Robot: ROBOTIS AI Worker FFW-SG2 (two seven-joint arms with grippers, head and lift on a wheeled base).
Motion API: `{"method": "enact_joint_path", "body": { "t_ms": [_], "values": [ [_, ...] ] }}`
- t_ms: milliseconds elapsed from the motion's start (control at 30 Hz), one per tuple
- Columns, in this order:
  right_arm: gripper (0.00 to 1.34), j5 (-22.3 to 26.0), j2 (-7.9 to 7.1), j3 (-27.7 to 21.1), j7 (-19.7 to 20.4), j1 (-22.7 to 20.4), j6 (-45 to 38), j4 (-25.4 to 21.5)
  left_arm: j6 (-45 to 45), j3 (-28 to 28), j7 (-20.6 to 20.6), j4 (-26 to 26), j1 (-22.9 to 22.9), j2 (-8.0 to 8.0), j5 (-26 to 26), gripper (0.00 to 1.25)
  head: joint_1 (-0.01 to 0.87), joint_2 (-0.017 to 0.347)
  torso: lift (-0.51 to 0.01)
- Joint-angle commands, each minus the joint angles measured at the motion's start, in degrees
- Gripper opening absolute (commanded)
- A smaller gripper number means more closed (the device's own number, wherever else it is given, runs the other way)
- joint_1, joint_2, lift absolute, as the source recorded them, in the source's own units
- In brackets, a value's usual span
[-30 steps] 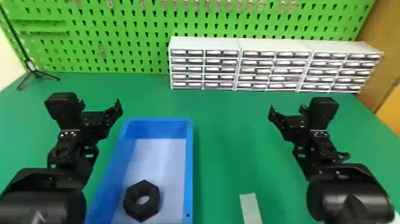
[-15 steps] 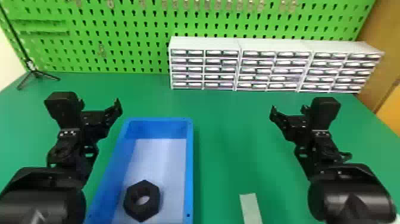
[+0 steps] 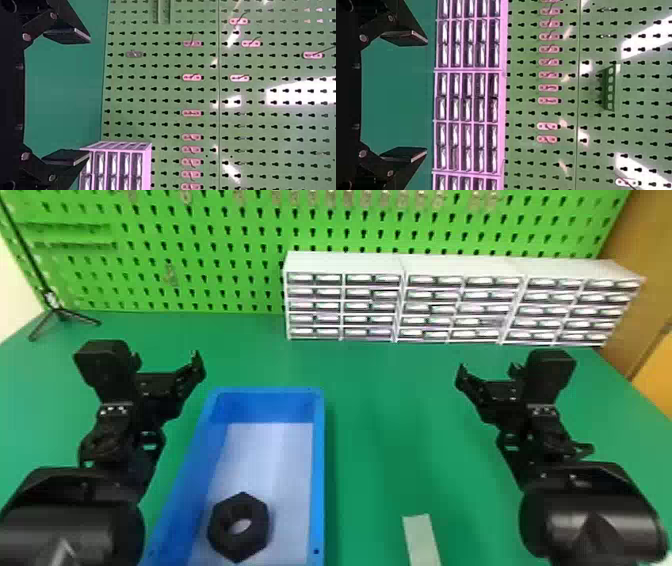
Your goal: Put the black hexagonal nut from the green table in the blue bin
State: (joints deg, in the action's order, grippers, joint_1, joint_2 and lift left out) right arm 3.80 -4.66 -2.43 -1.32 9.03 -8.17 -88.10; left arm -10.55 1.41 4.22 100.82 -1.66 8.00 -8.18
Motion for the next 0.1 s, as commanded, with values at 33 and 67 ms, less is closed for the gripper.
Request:
{"method": "enact_joint_path", "body": {
  "t_ms": [33, 67],
  "values": [
    [1.03, 0.0, 0.00, -0.1, 0.0, 0.0, 0.0, -0.1, 0.0, 0.1, 0.0, 0.1, -0.1, 0.00, 0.0, 1.00, 0.686, 0.028, -0.096],
    [1.03, 0.1, 0.00, -0.1, 0.0, 0.1, 0.0, -0.1, 0.0, 0.1, 0.0, 0.1, -0.1, 0.00, 0.0, 1.00, 0.686, 0.028, -0.096]
  ]
}}
